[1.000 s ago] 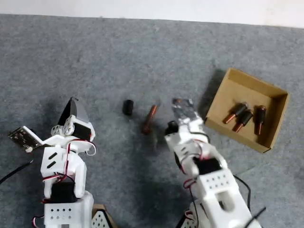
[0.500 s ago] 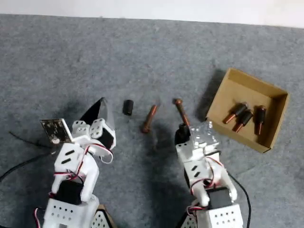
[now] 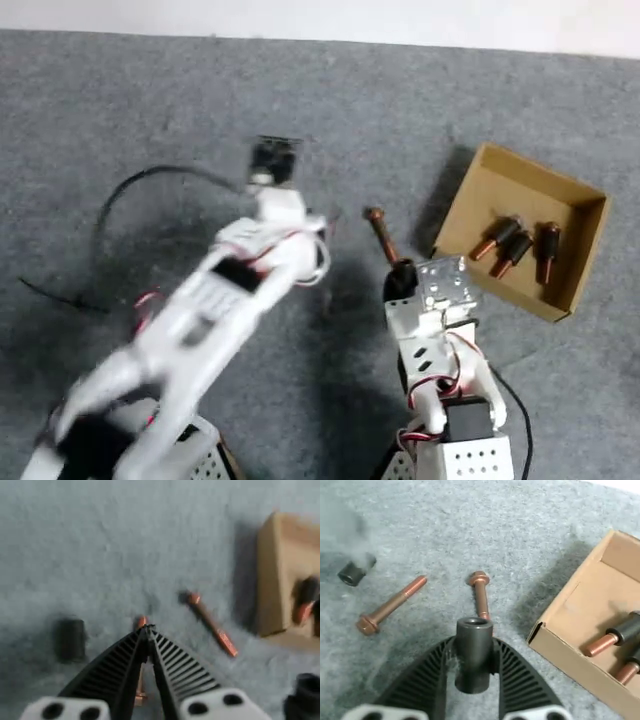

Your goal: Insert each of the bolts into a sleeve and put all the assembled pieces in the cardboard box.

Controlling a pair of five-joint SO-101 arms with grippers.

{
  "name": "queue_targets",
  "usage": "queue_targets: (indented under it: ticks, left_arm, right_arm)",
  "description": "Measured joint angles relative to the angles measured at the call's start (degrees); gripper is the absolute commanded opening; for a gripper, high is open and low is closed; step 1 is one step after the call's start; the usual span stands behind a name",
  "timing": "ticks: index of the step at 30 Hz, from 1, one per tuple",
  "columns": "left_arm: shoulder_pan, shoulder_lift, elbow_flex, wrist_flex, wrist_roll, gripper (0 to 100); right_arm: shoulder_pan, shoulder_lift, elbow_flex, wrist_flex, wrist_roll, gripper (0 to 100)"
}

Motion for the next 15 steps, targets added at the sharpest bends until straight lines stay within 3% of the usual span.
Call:
queue_targets:
  ticks: [3, 15]
  left_arm:
    - [1.93, 10.11, -4.13, 0.00, -0.26, 23]
    - [-0.09, 23.21, -10.11, 0.00, -4.84, 22]
  right_arm:
    - [0.35, 0.00, 0.00, 0.00, 0.00, 0.4]
    - [0.26, 0.00, 0.00, 0.00, 3.34, 0.4]
